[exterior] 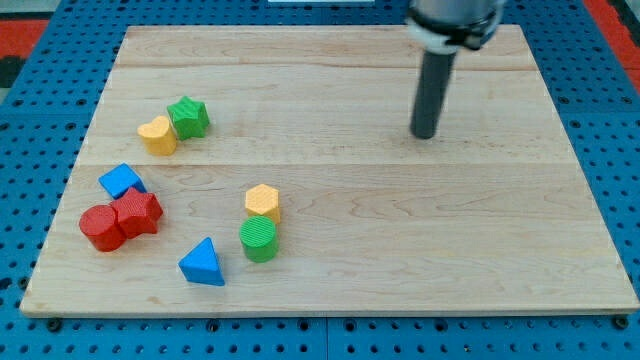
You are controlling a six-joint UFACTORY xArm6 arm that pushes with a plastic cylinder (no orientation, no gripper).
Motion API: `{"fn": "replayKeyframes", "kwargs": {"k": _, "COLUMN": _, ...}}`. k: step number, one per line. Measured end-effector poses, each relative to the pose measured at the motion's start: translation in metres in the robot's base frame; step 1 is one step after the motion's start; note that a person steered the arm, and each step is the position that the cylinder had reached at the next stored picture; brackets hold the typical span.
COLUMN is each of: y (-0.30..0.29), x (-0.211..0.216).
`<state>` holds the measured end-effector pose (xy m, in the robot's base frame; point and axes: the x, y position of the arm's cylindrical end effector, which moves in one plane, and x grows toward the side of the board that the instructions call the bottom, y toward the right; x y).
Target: Move the blue triangle bottom to the red star
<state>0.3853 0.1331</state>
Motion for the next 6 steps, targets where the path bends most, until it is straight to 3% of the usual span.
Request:
{"fn": "replayKeyframes", "kwargs": {"k": 2, "y": -0.153, "x": 0.109}}
{"fn": "replayKeyframes", "kwargs": {"k": 3, "y": -0.060, "x": 0.156}}
{"fn": "replayKeyframes", "kwargs": {"k": 4, "y": -0.147, "x": 0.216}}
{"fn": "replayKeyframes", "kwargs": {"k": 5, "y": -0.251, "x": 0.175}}
{"fn": "replayKeyframes", "kwargs": {"k": 6, "y": -0.259, "x": 0.146}}
